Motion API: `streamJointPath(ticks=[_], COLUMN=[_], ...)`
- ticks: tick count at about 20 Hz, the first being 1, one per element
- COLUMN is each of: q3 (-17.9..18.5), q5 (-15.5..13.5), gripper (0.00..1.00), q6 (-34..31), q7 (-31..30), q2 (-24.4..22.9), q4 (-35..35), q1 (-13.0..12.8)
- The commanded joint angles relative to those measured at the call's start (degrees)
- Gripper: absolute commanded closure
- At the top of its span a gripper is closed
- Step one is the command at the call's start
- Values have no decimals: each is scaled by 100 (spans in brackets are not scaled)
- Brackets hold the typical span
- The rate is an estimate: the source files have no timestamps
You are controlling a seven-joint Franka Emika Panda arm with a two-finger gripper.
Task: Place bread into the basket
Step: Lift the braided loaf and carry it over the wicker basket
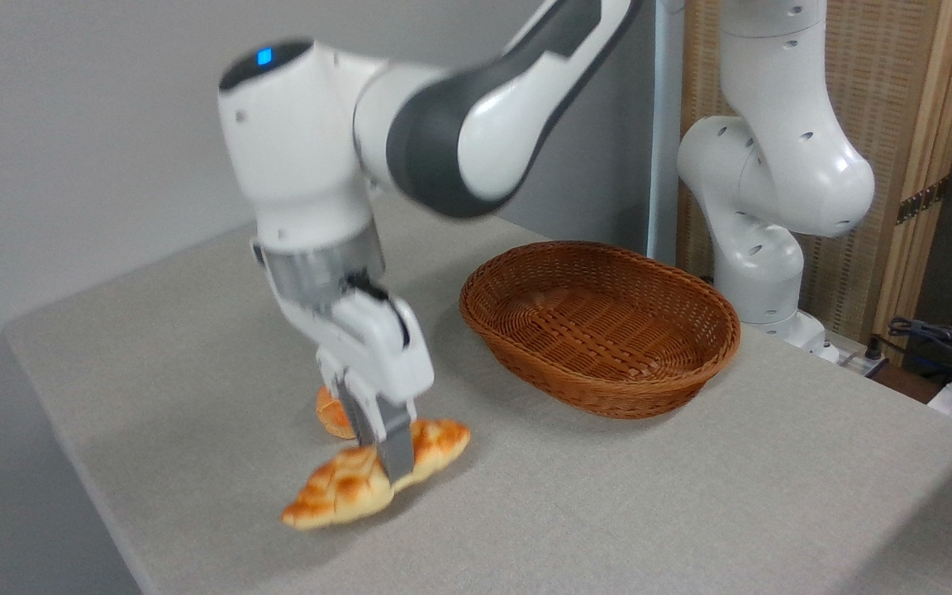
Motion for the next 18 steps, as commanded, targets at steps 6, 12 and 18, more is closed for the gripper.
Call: streamJointPath(ticks=[6,12,18], q3=[193,307,334], q5=[-297,-297,-297], gripper=[77,77,74], q6=[-2209,-2466,-2607], q7=[245,465,378], q2=[-2054,-3865,-4377], q4=[-512,-2208,-3387], q1=[-18,122,167])
